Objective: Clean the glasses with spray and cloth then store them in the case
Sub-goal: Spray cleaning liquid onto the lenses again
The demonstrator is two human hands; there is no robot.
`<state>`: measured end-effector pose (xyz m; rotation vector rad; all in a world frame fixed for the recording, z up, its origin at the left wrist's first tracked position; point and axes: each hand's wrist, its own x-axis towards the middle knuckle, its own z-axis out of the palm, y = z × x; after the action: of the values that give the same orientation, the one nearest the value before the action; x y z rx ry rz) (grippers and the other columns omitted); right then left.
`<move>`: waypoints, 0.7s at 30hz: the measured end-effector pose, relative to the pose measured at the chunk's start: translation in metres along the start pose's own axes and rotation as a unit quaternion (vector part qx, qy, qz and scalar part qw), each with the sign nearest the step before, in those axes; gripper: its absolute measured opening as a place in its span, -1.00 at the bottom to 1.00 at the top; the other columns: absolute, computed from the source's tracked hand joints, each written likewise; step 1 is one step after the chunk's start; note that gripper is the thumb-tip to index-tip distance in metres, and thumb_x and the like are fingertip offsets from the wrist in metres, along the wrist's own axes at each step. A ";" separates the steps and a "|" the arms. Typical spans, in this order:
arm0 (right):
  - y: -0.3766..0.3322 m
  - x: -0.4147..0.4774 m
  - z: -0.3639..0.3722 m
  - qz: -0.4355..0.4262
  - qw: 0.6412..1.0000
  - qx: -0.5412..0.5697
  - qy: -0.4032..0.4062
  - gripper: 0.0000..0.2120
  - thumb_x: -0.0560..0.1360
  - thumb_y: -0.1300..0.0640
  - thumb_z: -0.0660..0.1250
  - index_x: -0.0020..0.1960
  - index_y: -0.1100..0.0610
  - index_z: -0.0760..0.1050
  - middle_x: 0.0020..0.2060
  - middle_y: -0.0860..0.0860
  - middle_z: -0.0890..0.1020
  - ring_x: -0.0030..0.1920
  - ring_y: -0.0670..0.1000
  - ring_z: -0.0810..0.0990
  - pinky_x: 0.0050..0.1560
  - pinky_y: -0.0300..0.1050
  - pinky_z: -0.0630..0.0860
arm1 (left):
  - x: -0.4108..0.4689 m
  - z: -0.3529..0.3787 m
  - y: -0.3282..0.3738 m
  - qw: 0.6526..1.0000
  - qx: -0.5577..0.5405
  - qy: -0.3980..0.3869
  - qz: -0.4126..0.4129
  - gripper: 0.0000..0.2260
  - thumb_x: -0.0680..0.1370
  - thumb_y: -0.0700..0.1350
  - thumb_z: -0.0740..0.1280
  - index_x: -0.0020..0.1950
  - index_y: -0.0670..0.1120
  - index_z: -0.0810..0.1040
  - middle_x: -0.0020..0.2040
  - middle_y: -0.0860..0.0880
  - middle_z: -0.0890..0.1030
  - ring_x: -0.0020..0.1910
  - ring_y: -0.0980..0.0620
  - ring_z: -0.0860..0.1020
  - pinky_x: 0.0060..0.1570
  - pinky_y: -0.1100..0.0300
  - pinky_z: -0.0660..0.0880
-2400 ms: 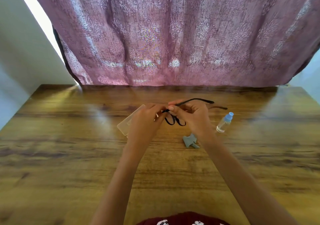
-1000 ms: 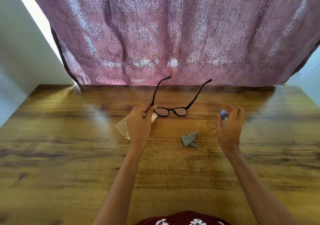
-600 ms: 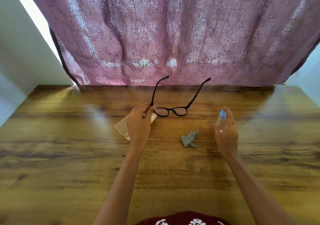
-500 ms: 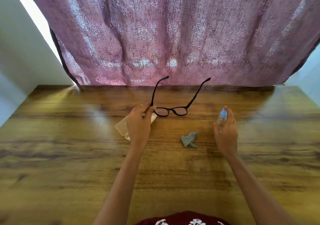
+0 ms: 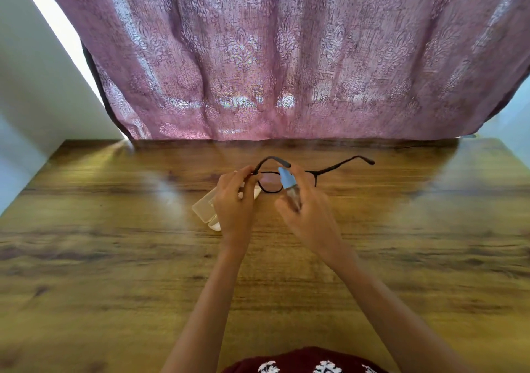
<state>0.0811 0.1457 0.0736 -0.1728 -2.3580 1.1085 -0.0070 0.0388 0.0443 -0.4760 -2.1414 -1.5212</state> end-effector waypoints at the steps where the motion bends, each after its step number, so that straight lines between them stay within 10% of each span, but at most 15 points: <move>1: -0.003 0.002 0.000 0.004 1.000 -0.005 -0.005 -0.52 0.47 0.20 0.32 0.35 -0.02 0.34 -0.52 -0.14 0.33 -0.46 -0.12 0.41 -0.41 -0.35 0.33 | 0.000 -0.001 0.002 1.000 -0.004 0.004 0.001 -0.88 0.50 -0.24 0.40 0.02 -0.16 0.64 -0.12 0.28 0.50 -0.10 0.21 0.46 -0.16 0.35 0.42; 10: -0.008 0.010 0.000 -0.005 0.998 -0.067 -0.015 -0.50 0.48 0.24 0.33 0.37 -0.03 0.33 -0.29 -0.06 0.54 -0.42 -0.08 0.48 -0.30 -0.15 0.51 | -0.002 0.001 0.001 1.000 -0.014 0.008 0.017 -0.84 0.49 -0.40 0.31 -0.06 -0.16 0.57 -0.14 0.19 0.49 -0.10 0.20 0.39 -0.09 0.44 0.32; 21: -0.006 0.008 0.002 0.003 0.997 -0.079 0.010 -0.50 0.44 0.24 0.34 0.33 -0.02 0.36 -0.50 -0.08 0.40 -0.50 -0.08 0.40 -0.36 -0.25 0.42 | -0.002 0.003 0.004 0.999 -0.041 0.005 0.018 -0.84 0.50 -0.33 0.30 -0.07 -0.08 0.53 -0.13 0.31 0.44 -0.09 0.35 0.41 -0.13 0.44 0.33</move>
<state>0.0738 0.1429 0.0806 -0.2469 -2.4284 0.9175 -0.0041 0.0432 0.0453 -0.5305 -2.0572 -1.5926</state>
